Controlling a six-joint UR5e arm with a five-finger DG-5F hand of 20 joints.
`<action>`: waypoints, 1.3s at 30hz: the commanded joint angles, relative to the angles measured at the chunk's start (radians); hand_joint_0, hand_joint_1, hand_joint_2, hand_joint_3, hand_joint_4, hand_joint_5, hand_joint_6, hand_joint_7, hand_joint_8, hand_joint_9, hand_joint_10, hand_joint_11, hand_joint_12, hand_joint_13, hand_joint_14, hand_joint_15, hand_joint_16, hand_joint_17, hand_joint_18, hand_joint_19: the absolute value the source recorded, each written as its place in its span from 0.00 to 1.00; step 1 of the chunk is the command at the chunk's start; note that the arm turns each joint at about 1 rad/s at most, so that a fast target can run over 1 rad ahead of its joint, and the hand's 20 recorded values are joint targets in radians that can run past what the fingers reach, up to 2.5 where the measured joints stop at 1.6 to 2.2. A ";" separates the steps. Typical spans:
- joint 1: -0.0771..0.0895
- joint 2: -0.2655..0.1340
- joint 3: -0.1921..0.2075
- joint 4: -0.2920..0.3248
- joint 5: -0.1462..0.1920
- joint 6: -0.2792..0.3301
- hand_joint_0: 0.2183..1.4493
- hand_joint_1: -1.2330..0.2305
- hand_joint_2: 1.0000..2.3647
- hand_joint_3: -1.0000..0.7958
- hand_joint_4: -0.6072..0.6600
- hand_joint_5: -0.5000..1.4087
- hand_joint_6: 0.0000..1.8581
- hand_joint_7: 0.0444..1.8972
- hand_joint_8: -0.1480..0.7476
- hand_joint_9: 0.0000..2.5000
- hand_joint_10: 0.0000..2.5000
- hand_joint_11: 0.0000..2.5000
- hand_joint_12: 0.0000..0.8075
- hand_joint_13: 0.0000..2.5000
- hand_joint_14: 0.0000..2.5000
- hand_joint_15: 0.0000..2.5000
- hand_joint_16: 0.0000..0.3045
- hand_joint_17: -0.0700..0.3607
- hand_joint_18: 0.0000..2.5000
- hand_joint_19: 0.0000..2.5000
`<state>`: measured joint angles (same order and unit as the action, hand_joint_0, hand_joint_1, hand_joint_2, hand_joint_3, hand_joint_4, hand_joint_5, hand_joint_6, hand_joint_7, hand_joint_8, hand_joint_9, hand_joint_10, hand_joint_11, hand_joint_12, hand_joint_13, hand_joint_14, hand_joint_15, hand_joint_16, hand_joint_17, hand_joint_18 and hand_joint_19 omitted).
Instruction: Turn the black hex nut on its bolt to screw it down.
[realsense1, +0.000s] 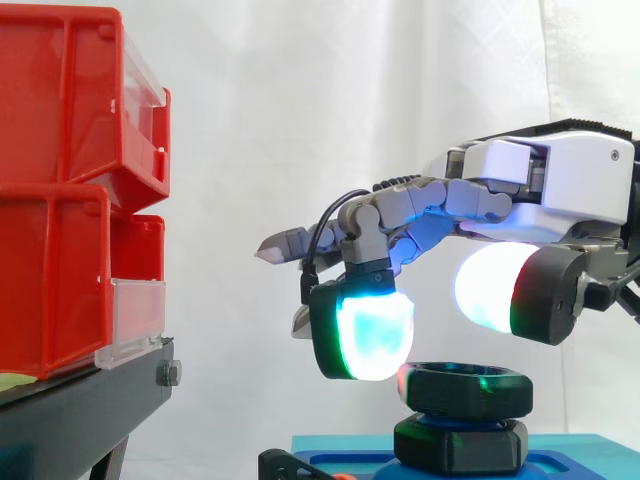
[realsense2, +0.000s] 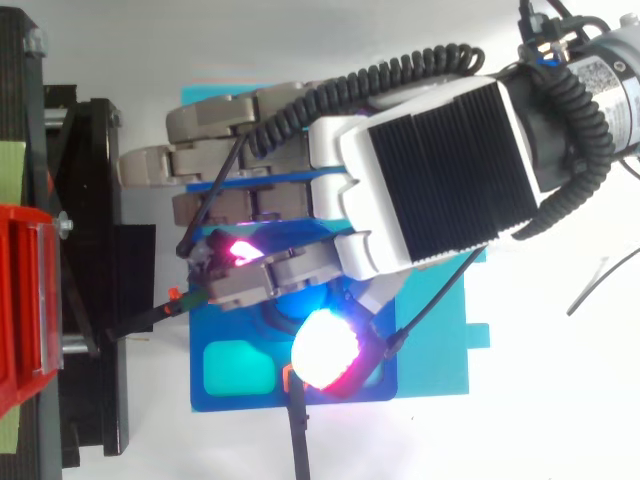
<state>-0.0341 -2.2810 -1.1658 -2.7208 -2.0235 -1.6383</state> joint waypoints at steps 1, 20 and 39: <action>-0.015 0.000 0.000 0.001 -0.017 0.000 0.25 0.68 0.00 0.28 0.51 0.25 0.27 0.76 0.46 0.30 0.00 0.00 0.42 0.13 0.00 0.00 0.15 0.40 0.14 0.12; 0.008 0.002 0.103 -0.043 -0.046 0.000 0.25 0.68 0.00 0.28 0.54 0.23 0.27 0.60 0.46 0.30 0.00 0.00 0.42 0.13 0.00 0.00 0.15 0.40 0.15 0.12; 0.089 0.000 0.006 -0.005 0.031 0.020 0.24 0.78 0.00 0.28 0.64 0.22 0.27 0.40 0.43 0.27 0.00 0.00 0.43 0.11 0.00 0.00 0.15 0.41 0.13 0.12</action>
<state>0.0511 -2.2809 -1.1431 -2.7474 -2.0018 -1.6248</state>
